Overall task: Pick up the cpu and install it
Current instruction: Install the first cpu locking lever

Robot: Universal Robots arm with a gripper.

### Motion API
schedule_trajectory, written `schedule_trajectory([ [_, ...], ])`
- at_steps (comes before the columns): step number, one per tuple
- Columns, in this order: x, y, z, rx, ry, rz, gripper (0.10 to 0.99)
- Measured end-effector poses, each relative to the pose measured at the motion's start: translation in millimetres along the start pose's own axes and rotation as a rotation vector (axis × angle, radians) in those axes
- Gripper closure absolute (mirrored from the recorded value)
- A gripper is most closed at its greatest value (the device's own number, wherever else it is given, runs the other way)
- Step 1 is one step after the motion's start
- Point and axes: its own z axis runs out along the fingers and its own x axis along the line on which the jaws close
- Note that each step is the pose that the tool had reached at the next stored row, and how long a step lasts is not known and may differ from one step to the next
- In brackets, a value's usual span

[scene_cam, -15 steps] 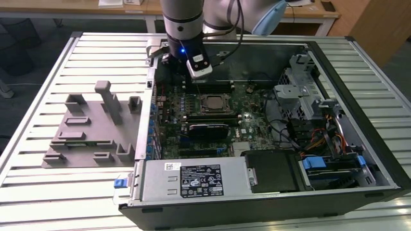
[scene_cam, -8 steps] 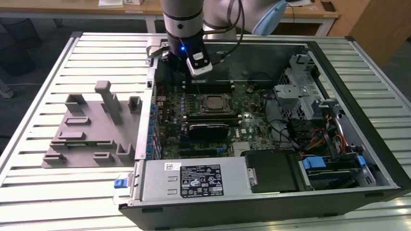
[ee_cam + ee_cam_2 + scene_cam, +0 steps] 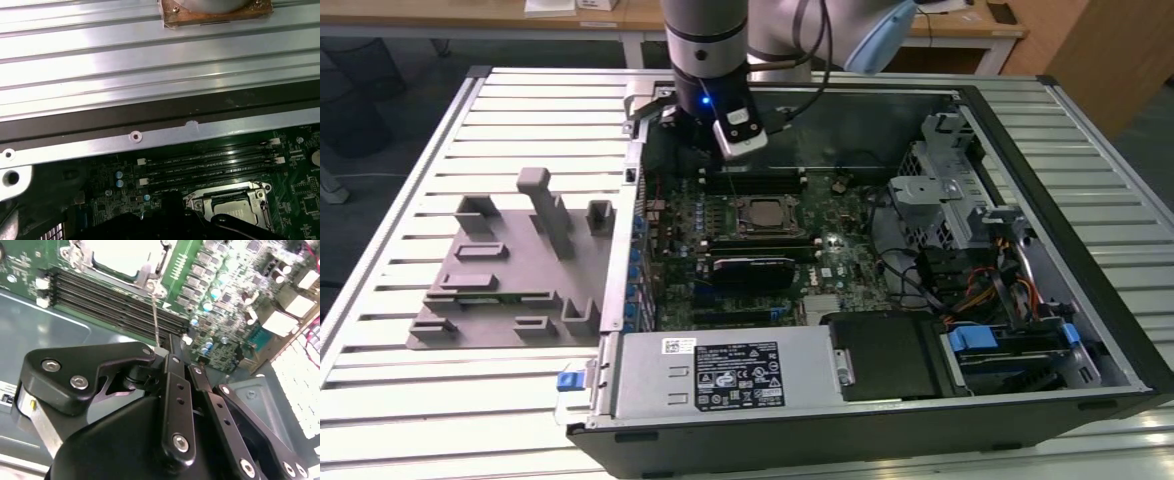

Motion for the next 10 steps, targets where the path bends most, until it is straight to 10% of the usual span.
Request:
schedule_trajectory([
  [10, -27.3, 4.3, 1.5, 0.001, 0.0030, 0.002, 0.980],
])
